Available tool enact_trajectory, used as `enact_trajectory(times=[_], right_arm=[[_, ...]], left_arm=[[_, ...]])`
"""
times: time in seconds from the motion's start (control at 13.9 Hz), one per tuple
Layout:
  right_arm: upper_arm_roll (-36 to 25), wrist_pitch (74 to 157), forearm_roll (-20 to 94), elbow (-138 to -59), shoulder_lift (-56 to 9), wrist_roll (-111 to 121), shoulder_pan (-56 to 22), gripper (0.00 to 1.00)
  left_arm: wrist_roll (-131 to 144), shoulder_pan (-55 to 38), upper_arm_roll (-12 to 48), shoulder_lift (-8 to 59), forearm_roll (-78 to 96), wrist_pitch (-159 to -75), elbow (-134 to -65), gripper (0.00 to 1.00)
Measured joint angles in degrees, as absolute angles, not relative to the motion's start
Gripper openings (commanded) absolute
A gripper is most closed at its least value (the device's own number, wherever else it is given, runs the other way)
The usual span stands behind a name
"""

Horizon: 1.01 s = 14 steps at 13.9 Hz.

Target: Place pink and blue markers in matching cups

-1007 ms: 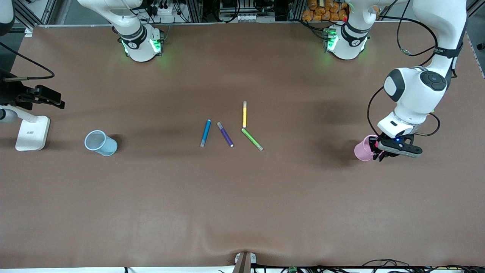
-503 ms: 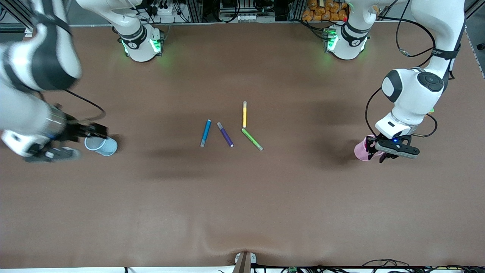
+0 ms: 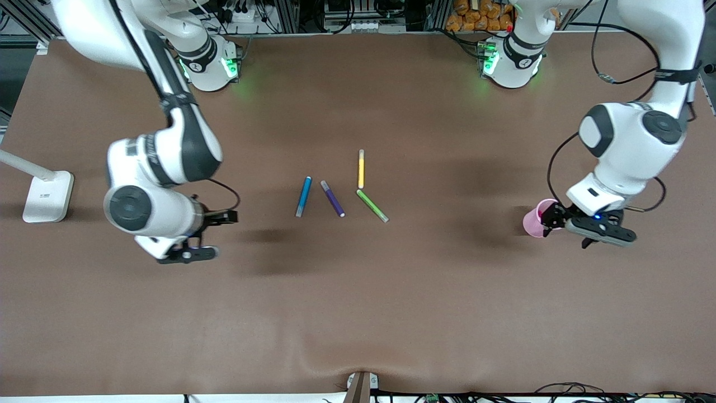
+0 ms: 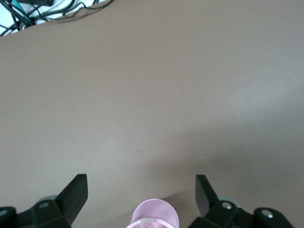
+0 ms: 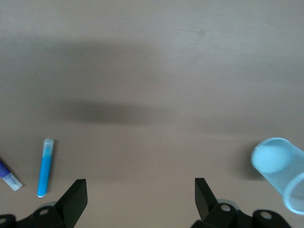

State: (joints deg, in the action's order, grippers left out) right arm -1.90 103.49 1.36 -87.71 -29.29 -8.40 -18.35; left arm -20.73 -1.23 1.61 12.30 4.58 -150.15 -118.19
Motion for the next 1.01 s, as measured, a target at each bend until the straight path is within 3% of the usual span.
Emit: enact_trajectory(times=[0.36,1.01], right_arm=[[-1.88,110.96,2.58,-90.21,-32.67,-10.41,-24.32,1.00],[-1.82,135.95,3.80,-106.60,-33.73,-23.32,-35.02,1.00]], left_arm=[[-15.55,-1.73,1.91,14.18,4.62,-135.66,-106.50,1.00],[-5.14,-3.16,2.22,14.21,4.62,-108.62,-90.97,1.00]])
